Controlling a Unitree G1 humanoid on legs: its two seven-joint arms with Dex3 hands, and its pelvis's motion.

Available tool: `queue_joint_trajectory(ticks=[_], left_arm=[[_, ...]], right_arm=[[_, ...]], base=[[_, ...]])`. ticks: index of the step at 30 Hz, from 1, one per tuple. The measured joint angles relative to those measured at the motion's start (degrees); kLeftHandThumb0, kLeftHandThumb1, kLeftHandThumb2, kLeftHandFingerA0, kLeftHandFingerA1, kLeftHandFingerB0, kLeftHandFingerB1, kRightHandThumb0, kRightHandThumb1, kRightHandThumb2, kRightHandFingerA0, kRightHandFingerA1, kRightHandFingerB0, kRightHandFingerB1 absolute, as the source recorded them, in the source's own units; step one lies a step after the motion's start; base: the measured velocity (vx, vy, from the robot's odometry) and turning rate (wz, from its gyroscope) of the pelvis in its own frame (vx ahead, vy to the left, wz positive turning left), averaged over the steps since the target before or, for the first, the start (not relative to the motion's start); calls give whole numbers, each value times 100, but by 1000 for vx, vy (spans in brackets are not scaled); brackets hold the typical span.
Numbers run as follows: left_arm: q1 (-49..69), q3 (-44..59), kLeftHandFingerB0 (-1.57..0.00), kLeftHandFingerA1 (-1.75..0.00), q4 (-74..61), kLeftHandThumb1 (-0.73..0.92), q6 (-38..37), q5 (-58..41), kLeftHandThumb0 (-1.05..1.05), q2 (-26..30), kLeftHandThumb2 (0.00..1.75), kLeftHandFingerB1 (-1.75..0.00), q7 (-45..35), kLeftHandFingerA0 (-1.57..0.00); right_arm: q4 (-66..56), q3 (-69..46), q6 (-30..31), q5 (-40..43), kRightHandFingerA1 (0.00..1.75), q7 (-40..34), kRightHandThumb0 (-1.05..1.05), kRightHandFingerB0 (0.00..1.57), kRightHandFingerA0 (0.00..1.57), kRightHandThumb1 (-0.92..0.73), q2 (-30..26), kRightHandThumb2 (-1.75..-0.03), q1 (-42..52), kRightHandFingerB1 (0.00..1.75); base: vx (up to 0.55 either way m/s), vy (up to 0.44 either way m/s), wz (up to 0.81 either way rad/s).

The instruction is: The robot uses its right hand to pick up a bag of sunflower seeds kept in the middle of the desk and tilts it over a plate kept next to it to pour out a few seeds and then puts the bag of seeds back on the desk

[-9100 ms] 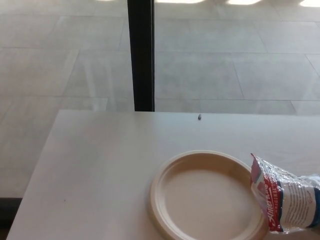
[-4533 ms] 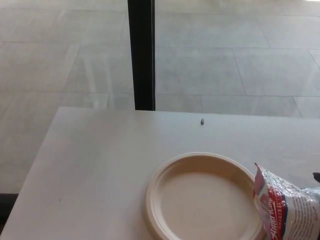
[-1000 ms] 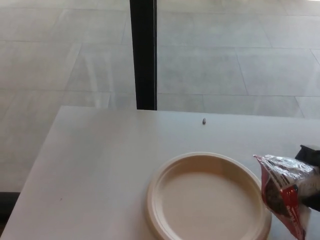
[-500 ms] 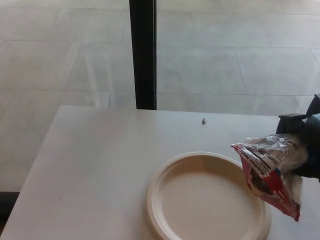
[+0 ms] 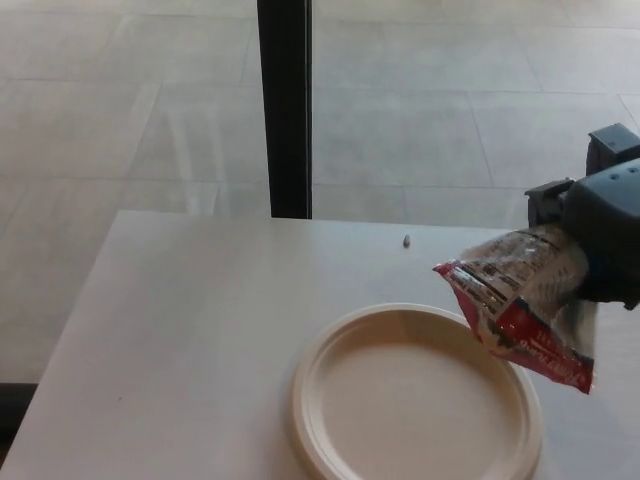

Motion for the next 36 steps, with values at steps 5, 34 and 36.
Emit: queue_joint_trajectory(ticks=[5,34,36], left_arm=[[-24,-6,-46,-54,21,75,0,4,-68,18,63,-40,-1,-45],[-243,-39,-49,-56,-36,75,1,16,-66,67,63,-41,-53,-44],[-254,-39,-51,-60,-38,75,1,16,-67,70,63,-42,-53,-46]], right_arm=[[-17,149,332,-318,169,224,-43,84,97,-61,222,-71,-215,103],[-479,1109,903,-2070,175,712,-67,81,97,-75,461,-63,-814,134],[-557,1179,903,-2216,175,713,-66,82,98,-81,461,-64,-822,136]], base=[[0,0,0],[0,0,0],[0,0,0]])
